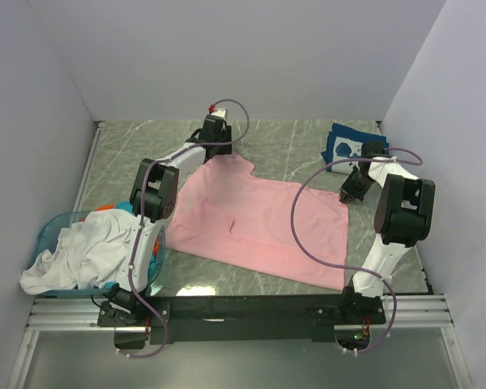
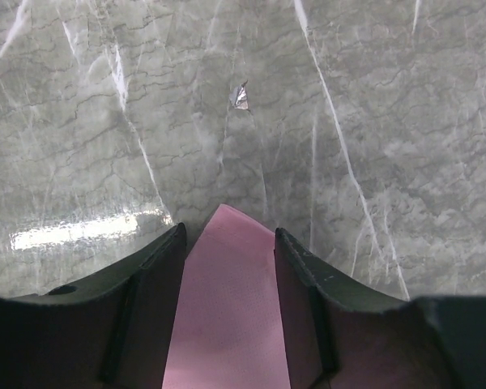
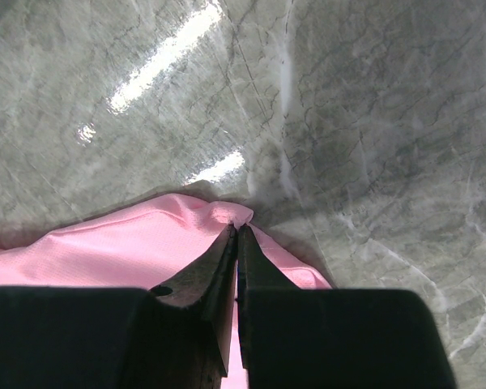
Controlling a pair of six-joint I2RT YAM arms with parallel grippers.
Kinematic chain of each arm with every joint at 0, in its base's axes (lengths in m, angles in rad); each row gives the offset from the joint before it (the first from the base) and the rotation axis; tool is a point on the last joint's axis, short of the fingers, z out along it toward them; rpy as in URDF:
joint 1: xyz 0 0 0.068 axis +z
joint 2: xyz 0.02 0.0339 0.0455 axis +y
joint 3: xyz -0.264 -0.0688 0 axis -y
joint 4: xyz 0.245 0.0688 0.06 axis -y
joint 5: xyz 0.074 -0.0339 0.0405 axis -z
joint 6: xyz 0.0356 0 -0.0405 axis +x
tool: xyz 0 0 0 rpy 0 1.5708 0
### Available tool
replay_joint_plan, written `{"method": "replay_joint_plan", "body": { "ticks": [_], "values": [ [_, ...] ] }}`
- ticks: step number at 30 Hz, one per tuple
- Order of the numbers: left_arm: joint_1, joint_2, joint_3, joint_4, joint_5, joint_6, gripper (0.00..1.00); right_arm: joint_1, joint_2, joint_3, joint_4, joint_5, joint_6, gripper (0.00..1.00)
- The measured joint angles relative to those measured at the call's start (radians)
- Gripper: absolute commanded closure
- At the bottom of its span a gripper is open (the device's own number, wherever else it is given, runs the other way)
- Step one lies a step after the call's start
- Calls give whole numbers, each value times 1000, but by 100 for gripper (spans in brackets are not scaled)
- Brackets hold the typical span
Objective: Fold and stack the t-shirts
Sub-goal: Fold the tshirt
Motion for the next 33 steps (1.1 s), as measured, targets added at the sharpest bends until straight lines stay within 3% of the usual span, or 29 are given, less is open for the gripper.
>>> {"method": "replay_joint_plan", "body": {
  "ticks": [12, 19, 28, 31, 33],
  "values": [
    [3, 16, 23, -4, 3, 0, 53, 0, 0, 0, 0, -13, 0, 93],
    [7, 19, 36, -10, 15, 0, 62, 0, 1, 0, 0, -18, 0, 93],
    [13, 31, 45, -12, 57, 4, 64, 0, 1, 0, 0, -18, 0, 93],
    [13, 31, 46, -13, 72, 10, 68, 0, 1, 0, 0, -18, 0, 94],
    [13, 31, 47, -16, 78, 12, 78, 0, 1, 0, 0, -18, 0, 93]
  ]
}}
